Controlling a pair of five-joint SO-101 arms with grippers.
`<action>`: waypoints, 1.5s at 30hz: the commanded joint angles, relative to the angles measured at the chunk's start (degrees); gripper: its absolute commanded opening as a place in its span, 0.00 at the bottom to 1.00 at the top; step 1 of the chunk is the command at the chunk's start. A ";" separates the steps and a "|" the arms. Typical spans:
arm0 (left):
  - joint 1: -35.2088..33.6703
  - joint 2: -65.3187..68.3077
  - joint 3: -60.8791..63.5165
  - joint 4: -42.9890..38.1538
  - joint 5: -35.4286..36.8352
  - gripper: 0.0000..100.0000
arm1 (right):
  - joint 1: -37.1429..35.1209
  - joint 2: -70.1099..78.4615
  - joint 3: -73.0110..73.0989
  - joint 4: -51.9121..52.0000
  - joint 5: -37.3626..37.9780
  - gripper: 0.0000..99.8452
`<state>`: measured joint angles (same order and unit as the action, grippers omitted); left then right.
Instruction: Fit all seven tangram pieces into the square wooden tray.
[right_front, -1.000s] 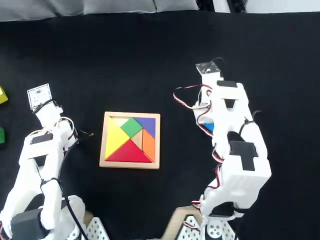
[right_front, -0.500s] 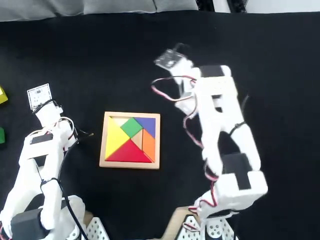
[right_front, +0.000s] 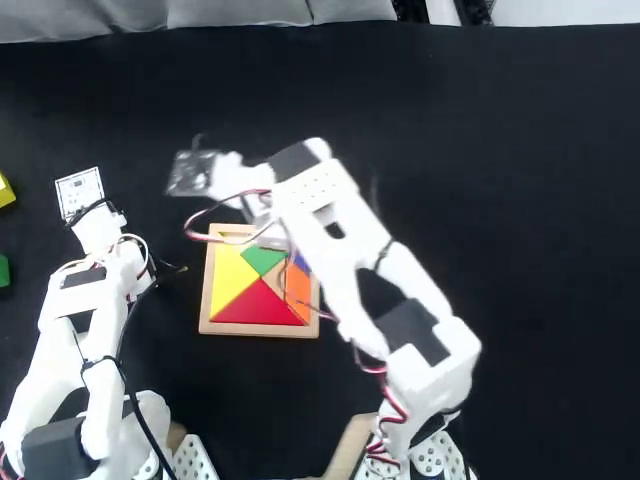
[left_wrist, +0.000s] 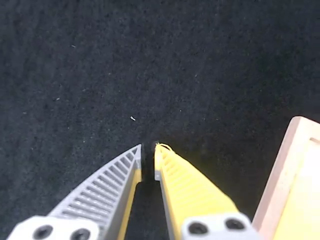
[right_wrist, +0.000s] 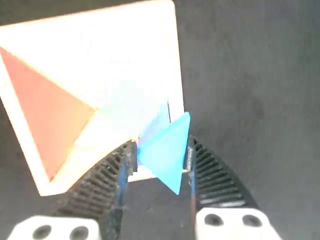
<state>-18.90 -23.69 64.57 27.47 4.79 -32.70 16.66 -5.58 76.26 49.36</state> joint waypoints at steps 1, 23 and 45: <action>0.31 -1.14 -1.01 -0.53 -0.44 0.06 | -2.99 1.45 -5.67 0.70 2.46 0.13; 0.31 -1.14 -1.01 -0.53 -0.44 0.06 | -6.59 13.23 -15.87 0.26 2.46 0.13; 0.31 -1.14 -1.01 -0.62 -0.44 0.06 | -4.04 10.15 -16.66 2.02 0.00 0.25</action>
<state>-18.90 -23.69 64.57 27.47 4.79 -38.51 30.73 -18.51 76.88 50.07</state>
